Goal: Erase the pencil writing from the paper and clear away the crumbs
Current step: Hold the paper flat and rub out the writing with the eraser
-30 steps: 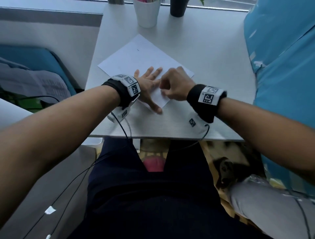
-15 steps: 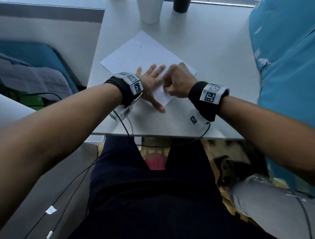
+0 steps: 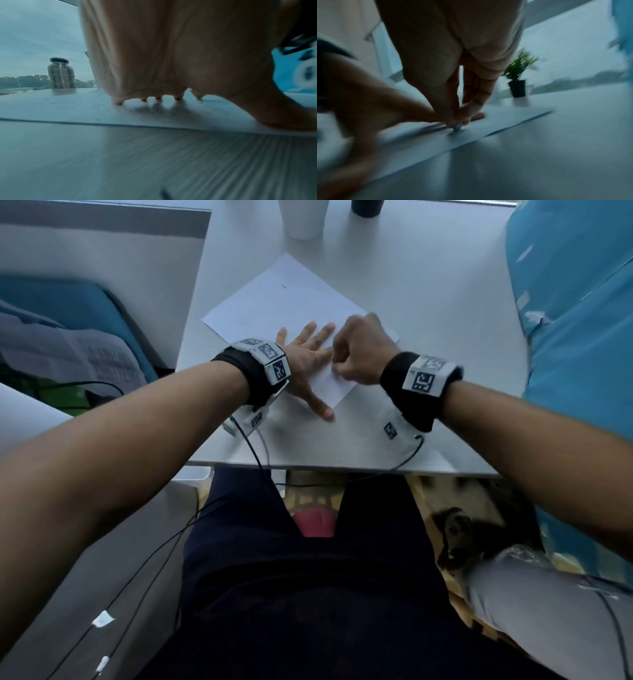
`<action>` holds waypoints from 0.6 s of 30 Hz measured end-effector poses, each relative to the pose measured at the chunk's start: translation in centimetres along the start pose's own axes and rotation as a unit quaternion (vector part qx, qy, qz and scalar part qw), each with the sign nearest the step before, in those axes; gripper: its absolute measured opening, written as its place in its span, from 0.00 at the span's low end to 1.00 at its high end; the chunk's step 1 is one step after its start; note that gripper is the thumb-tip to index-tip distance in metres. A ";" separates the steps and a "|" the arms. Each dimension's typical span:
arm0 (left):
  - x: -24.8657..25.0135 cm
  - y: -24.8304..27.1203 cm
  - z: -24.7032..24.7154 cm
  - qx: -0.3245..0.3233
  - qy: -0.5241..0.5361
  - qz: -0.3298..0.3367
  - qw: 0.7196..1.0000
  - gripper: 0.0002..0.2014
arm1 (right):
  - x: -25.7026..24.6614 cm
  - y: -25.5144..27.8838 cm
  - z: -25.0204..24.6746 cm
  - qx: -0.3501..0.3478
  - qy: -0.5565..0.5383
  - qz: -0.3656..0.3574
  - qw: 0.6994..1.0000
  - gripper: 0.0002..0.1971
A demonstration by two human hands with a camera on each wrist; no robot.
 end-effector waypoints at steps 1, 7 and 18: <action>0.1 -0.1 0.0 0.003 -0.002 -0.002 1.000 0.72 | -1.5 0.6 1.3 -0.039 0.017 -0.033 0.999 0.04; 0.3 0.3 -0.1 0.006 -0.004 -0.007 1.000 0.71 | 0.1 -0.7 -0.6 -0.008 0.032 0.013 0.999 0.04; 0.2 -0.1 -0.2 0.021 -0.018 -0.019 0.999 0.70 | -2.9 -0.1 2.3 -0.091 0.092 -0.064 0.990 0.06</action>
Point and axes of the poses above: each hand's wrist, its own y-axis away from the middle knuckle, its own z-axis out of the palm, x = y × z, the point moved 8 cm from there along -y, towards the middle knuckle, and after that the axes turned 15 degrees about -x, right-handed, at the moved point
